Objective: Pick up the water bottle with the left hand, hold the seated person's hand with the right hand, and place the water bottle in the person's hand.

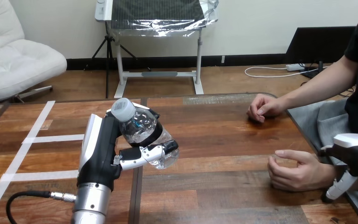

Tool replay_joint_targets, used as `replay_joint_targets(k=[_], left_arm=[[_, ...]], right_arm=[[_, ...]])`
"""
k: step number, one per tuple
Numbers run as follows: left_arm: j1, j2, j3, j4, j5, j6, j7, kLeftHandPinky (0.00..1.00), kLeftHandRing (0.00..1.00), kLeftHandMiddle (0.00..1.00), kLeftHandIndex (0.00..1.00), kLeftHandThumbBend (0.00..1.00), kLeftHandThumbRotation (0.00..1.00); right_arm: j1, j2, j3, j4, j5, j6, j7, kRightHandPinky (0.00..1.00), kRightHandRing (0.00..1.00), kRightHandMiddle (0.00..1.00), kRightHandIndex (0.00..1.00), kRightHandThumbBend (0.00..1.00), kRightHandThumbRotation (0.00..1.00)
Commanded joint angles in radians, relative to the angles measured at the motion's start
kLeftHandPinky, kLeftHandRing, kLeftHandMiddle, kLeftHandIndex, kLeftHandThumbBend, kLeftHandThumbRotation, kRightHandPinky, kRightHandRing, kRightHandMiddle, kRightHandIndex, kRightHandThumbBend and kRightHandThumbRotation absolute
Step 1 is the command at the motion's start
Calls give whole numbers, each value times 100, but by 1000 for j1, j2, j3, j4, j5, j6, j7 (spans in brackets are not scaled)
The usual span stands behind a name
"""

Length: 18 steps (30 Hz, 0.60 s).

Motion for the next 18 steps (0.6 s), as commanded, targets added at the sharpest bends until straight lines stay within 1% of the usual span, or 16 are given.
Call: replay_joint_targets(k=[1, 7, 12, 15, 18], left_arm=[[-56, 3, 14, -53, 3, -31, 4, 39, 40, 44, 50, 58, 0], [-58, 2, 14, -53, 5, -29, 4, 39, 40, 44, 50, 58, 0], [-60, 2, 15, -53, 5, -25, 3, 39, 40, 44, 50, 58, 0], [-59, 2, 15, -54, 3, -27, 1, 39, 40, 44, 50, 58, 0], [-59, 1, 16, -56, 2, -25, -1, 39, 40, 44, 50, 58, 0]], right_arm=[[-4, -30, -10, -18, 16, -7, -6, 87, 97, 98, 94, 71, 19], [-8, -36, 10, -22, 6, -7, 10, 87, 95, 97, 93, 72, 19], [-8, -38, 24, -26, -11, -10, 14, 84, 92, 95, 92, 71, 19], [-11, -33, 30, -25, -16, 6, 29, 81, 91, 94, 92, 71, 19], [-10, -31, 32, -25, -17, 7, 37, 81, 91, 94, 92, 72, 18]])
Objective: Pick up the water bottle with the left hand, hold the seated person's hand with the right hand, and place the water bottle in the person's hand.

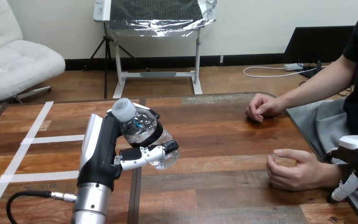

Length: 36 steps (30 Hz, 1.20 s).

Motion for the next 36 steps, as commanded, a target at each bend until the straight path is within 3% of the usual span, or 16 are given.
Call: replay_joint_targets(k=[1, 12, 21, 24, 31, 36], left_arm=[[-59, 1, 16, -56, -3, -24, 2, 39, 40, 44, 50, 58, 0], [-60, 0, 16, -55, 0, -26, 4, 39, 40, 44, 50, 58, 0], [-57, 3, 15, -62, 5, -22, 2, 39, 40, 44, 50, 58, 0], [-55, 2, 15, -65, 8, -20, 3, 39, 40, 44, 50, 58, 0], [-52, 1, 17, -66, 4, -16, -2, 38, 40, 44, 50, 58, 0], [-51, 0, 17, -64, 6, -19, 0, 38, 39, 44, 50, 58, 0]], right_arm=[[-16, -13, 26, -13, -12, 9, 24, 80, 91, 94, 92, 72, 18], [-28, -18, 54, -15, -46, 17, 84, 71, 88, 94, 92, 76, 20], [-37, -19, 74, 5, -68, -9, 89, 57, 80, 89, 90, 77, 19], [-41, -30, 88, 15, -73, -46, 82, 53, 78, 86, 90, 77, 18], [-50, -24, 97, 27, -83, -33, 89, 52, 78, 86, 90, 75, 18], [-75, -19, 120, 67, -93, -45, 101, 57, 79, 87, 90, 73, 17]])
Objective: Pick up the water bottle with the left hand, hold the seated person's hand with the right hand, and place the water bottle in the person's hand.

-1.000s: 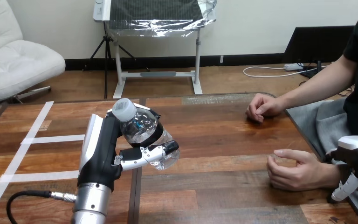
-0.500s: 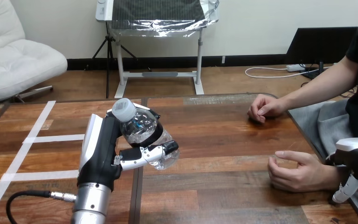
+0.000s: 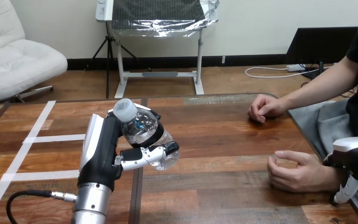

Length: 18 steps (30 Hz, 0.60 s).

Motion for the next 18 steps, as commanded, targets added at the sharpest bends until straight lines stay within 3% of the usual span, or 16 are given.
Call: replay_joint_targets(k=[1, 6, 8, 12, 18], left_arm=[[-51, -1, 16, -63, -4, -19, 5, 38, 39, 44, 50, 58, 0], [-49, -5, 17, -65, -6, -13, 5, 38, 40, 44, 50, 58, 0], [-49, -6, 17, -64, -5, -11, 6, 38, 40, 44, 50, 58, 0], [-50, -5, 18, -62, -8, -13, 4, 38, 40, 44, 50, 58, 0], [-50, -5, 18, -57, -6, -19, 8, 38, 39, 44, 50, 59, 0]], right_arm=[[-33, 4, 49, 73, -31, -5, 23, 58, 80, 87, 91, 73, 17], [-62, 7, 83, 101, -50, -15, 48, 64, 82, 88, 91, 70, 20], [-70, 20, 76, 117, -36, -2, 57, 66, 82, 89, 91, 69, 20], [-101, 35, 91, 170, -23, -28, 73, 73, 85, 91, 90, 67, 18], [-129, 44, 100, 222, -4, -72, 82, 73, 83, 89, 88, 64, 13]])
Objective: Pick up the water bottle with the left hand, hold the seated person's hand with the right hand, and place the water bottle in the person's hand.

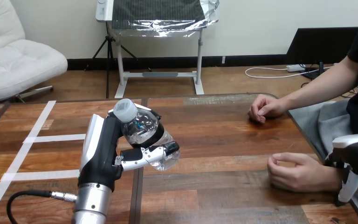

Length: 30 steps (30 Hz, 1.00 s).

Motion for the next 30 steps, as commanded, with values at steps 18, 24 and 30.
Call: replay_joint_targets(k=[18, 24, 30], left_arm=[[-46, 1, 22, -74, -3, -3, 6, 38, 40, 44, 50, 58, 0], [-45, 3, 22, -76, -3, -5, 6, 38, 40, 44, 50, 58, 0], [-43, 3, 23, -79, -5, -2, 4, 38, 40, 44, 50, 58, 0]], right_arm=[[-65, 72, 60, 223, 51, -77, 16, 74, 82, 86, 85, 61, 10], [-74, 88, 65, 266, 61, -91, -5, 73, 80, 84, 84, 62, 11], [-74, 102, 70, 285, 63, -82, -32, 71, 78, 82, 83, 61, 11]])
